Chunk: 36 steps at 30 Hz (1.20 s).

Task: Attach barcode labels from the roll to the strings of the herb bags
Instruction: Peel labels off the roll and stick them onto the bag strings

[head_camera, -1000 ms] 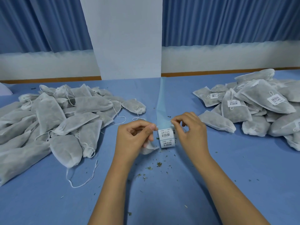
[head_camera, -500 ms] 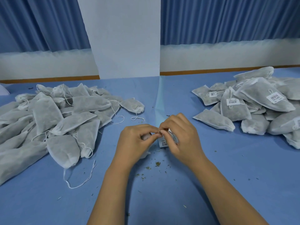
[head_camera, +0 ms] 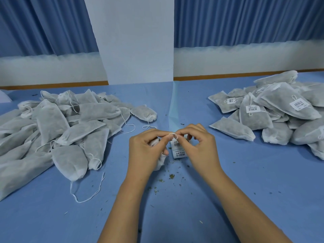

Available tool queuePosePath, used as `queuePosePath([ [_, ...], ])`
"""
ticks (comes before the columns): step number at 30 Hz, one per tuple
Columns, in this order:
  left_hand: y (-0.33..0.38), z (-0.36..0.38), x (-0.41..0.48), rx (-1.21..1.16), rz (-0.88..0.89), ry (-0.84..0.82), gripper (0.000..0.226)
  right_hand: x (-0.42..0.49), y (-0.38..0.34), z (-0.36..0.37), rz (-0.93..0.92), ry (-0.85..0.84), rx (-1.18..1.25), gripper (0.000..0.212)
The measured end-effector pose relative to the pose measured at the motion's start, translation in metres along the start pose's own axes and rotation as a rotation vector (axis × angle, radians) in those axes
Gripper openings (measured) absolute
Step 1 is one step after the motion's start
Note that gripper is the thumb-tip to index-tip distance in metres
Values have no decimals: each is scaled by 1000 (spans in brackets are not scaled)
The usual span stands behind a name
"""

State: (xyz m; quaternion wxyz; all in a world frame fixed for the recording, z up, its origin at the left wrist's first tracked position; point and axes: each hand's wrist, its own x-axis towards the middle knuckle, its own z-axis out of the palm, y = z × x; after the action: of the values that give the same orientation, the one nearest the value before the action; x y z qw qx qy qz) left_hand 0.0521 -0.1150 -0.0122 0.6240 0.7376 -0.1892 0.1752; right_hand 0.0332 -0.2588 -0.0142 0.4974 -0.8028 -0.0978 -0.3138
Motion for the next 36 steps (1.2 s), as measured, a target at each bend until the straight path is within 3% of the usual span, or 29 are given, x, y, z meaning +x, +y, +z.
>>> queuePosePath([
  [8,0,0,2,-37,-120,81,14,-2,-2,2,-6,-9,21,11],
  [15,5,3,2,-136,-164,-75,13,-3,-2,5,-67,92,92,9],
  [20,10,2,1,-282,-246,-136,20,-2,-1,3,-104,72,12,9],
  [26,9,2,2,-246,-293,-82,17,-3,-4,2,-259,161,-53,17],
  [36,11,0,1,-195,-256,-206,18,0,5,0,-202,128,-159,11],
])
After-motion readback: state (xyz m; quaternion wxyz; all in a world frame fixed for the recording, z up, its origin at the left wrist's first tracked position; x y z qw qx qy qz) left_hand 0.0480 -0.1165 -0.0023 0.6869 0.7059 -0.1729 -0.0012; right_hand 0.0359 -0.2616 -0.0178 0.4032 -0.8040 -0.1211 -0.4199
